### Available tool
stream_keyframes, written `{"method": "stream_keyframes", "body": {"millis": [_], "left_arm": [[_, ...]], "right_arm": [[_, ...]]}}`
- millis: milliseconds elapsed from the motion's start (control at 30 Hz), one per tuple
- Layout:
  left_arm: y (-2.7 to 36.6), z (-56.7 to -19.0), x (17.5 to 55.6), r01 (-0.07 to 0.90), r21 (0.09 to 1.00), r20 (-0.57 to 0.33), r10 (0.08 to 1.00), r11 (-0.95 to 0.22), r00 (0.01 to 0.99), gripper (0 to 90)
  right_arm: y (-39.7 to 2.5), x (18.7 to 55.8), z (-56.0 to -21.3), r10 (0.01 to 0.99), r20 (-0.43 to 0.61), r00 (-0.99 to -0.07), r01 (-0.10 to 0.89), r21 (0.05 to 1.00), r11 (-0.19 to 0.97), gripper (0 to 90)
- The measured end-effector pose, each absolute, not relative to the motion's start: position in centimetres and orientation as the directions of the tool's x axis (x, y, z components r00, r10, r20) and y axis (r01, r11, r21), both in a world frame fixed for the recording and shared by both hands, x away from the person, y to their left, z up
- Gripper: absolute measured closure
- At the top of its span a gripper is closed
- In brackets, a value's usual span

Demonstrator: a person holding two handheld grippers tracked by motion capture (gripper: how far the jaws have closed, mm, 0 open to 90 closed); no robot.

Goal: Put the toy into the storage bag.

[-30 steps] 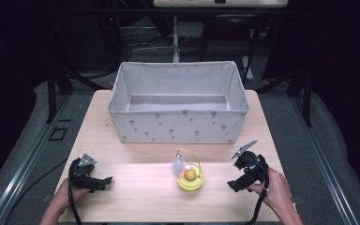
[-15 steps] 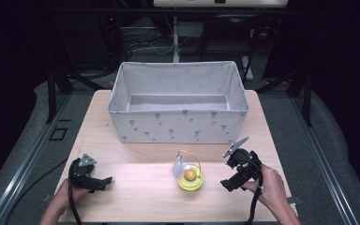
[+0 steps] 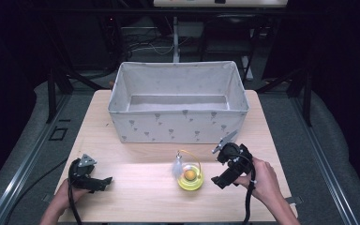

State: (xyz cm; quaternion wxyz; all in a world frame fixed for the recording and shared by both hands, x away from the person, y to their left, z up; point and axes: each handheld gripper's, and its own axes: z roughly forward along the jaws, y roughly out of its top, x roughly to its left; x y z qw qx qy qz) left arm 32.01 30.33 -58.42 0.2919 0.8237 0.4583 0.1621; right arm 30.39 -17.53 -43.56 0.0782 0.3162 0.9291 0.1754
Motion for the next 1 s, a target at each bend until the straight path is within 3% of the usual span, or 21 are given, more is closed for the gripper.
{"method": "stream_keyframes", "body": {"millis": [700,1000], "left_arm": [[30.3,-58.4,32.0,0.661,0.630,0.000,0.851,-0.409,0.526,0.0],[30.3,-58.4,32.0,0.661,0.630,0.000,0.851,-0.408,0.525,0.0]], "right_arm": [[-12.9,31.3,-41.1,0.519,-0.037,-0.854,0.476,0.346,0.809,0.3],[-11.3,31.4,-40.0,0.469,-0.048,-0.882,0.430,0.326,0.842,26.9]]}}
